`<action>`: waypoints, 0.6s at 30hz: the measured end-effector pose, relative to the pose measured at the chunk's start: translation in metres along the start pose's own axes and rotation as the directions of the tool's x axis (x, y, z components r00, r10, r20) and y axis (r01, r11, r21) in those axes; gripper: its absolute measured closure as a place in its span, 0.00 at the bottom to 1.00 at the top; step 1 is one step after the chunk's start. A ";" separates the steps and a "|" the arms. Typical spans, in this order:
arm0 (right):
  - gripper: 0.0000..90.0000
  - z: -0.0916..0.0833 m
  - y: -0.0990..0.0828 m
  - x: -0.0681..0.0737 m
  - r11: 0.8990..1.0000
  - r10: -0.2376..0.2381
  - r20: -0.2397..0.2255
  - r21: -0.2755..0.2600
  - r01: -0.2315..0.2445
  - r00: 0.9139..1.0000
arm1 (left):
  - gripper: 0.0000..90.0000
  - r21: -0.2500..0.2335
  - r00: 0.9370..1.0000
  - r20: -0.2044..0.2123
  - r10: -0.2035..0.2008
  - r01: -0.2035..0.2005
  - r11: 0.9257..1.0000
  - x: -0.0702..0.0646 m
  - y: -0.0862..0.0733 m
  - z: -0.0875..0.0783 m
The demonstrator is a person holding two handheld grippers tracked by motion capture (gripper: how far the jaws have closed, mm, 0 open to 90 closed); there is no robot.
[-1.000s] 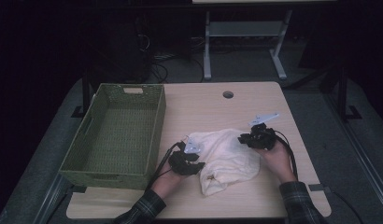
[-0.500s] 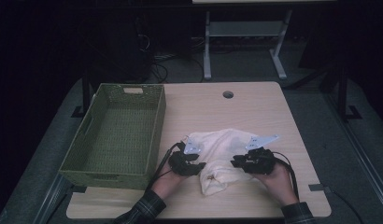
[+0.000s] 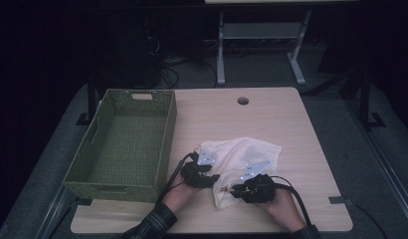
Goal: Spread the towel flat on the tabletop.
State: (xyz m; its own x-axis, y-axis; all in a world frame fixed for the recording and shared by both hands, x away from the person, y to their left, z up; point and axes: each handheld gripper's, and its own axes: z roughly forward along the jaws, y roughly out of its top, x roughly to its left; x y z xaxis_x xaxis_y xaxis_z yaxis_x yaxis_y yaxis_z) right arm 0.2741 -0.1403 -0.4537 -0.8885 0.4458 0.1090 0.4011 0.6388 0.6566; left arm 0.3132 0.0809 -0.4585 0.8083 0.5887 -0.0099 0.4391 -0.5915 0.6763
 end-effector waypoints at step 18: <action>0.96 -0.037 0.002 -0.058 0.986 0.116 0.132 -0.138 -0.097 0.985 | 0.60 0.023 1.000 0.000 0.013 -0.013 1.000 -0.001 -0.001 0.005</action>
State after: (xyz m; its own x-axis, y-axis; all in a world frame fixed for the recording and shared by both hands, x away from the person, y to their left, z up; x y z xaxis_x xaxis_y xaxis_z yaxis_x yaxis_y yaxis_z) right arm 0.3179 -0.1887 -0.4311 -0.7990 0.5954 0.0848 0.4509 0.4997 0.7396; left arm 0.3134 0.0783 -0.4627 0.8141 0.5807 -0.0008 0.4370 -0.6118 0.6594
